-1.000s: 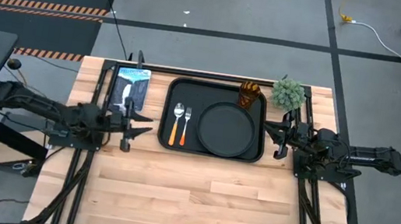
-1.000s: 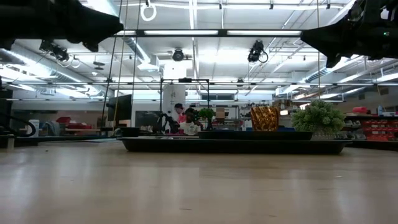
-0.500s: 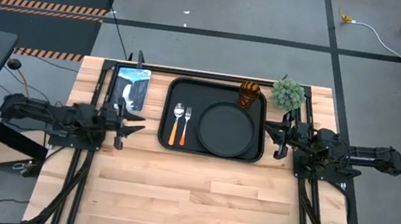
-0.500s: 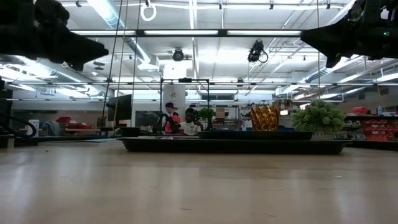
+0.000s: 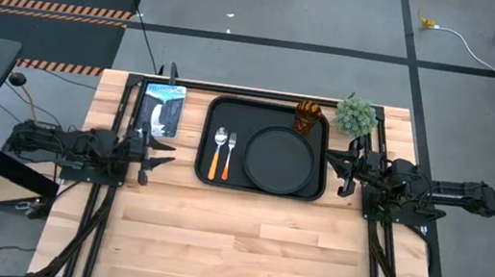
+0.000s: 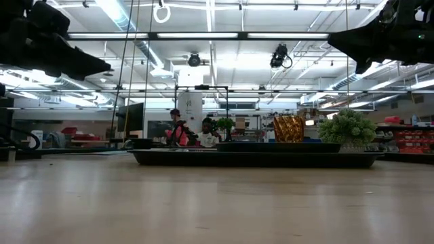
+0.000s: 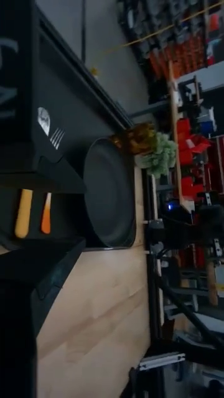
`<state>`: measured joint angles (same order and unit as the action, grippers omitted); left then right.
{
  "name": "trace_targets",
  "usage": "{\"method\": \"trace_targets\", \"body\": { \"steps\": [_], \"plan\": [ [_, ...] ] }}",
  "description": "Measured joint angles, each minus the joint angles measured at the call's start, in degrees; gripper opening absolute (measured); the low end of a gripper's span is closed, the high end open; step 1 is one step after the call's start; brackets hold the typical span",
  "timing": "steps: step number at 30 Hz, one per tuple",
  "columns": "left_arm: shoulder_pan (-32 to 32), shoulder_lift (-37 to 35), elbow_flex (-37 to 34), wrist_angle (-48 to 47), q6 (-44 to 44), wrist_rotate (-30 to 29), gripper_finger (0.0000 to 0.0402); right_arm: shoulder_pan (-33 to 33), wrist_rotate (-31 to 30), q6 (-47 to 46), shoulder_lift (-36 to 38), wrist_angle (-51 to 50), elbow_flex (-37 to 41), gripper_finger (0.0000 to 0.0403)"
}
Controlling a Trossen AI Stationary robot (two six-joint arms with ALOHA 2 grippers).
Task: Pick and place plate/cup/fork/spoon on tray
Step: Return to Home Position
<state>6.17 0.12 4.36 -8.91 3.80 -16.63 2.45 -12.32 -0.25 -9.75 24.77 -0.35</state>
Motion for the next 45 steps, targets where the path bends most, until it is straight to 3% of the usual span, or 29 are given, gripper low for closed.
{"method": "trace_targets", "body": {
  "steps": [6, 31, 40, 45],
  "plan": [
    [0.2, 0.2, -0.1, 0.8, 4.3, -0.1, 0.0133, 0.0, 0.0, 0.0, 0.0, 0.0, 0.0, 0.0068],
    [0.2, 0.2, -0.3, 3.7, 4.3, -0.1, 0.0133, 0.0, 0.0, 0.0, 0.0, -0.4, 0.0, 0.0068],
    [0.2, 0.2, -0.3, 3.6, 4.3, -0.1, 0.0133, -0.9, 0.0, 0.0, 6.7, -21.8, 0.0, 0.0068],
    [0.2, 0.2, -0.3, 3.4, 4.3, -0.1, 0.0133, -0.6, 1.0, 0.0, 9.6, -21.9, 0.0, 0.0068]
  ]
}}
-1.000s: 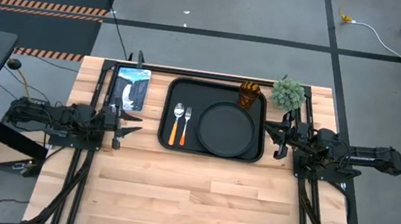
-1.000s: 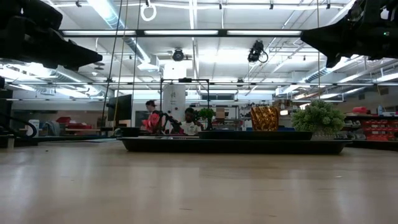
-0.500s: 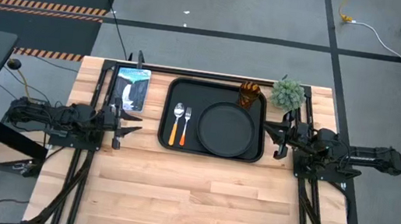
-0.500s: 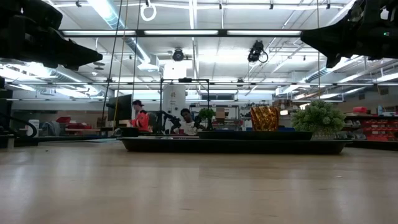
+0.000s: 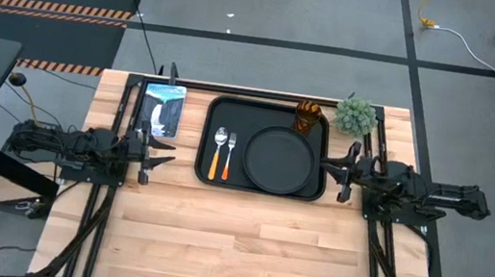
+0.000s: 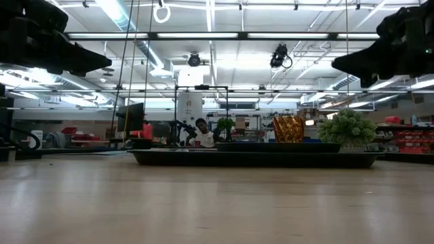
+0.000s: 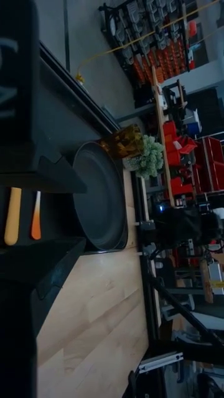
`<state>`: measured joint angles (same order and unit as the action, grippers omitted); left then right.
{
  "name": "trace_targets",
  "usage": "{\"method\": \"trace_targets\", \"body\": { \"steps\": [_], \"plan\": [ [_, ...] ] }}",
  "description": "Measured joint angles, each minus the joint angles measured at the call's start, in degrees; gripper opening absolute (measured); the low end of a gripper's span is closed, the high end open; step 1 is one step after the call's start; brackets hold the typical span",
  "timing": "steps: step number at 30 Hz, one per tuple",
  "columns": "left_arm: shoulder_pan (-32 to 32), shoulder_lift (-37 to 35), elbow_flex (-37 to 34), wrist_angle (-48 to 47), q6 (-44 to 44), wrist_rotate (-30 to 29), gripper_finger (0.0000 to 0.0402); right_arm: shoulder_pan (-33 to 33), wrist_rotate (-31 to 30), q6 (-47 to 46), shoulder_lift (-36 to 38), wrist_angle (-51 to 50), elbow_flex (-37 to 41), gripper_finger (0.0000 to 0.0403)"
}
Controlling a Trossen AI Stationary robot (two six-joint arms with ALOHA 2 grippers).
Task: Pick and place plate/cup/fork/spoon on tray
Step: Return to Home Position
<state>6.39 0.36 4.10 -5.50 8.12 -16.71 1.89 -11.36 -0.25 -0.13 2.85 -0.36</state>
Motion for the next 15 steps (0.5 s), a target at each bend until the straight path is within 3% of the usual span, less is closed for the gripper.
{"method": "trace_targets", "body": {
  "steps": [15],
  "plan": [
    [0.0, 0.0, 0.0, 0.0, 0.0, 0.0, 0.0133, 0.1, 0.1, 0.0, -0.6, 2.2, 0.0, 0.0068]
  ]
}}
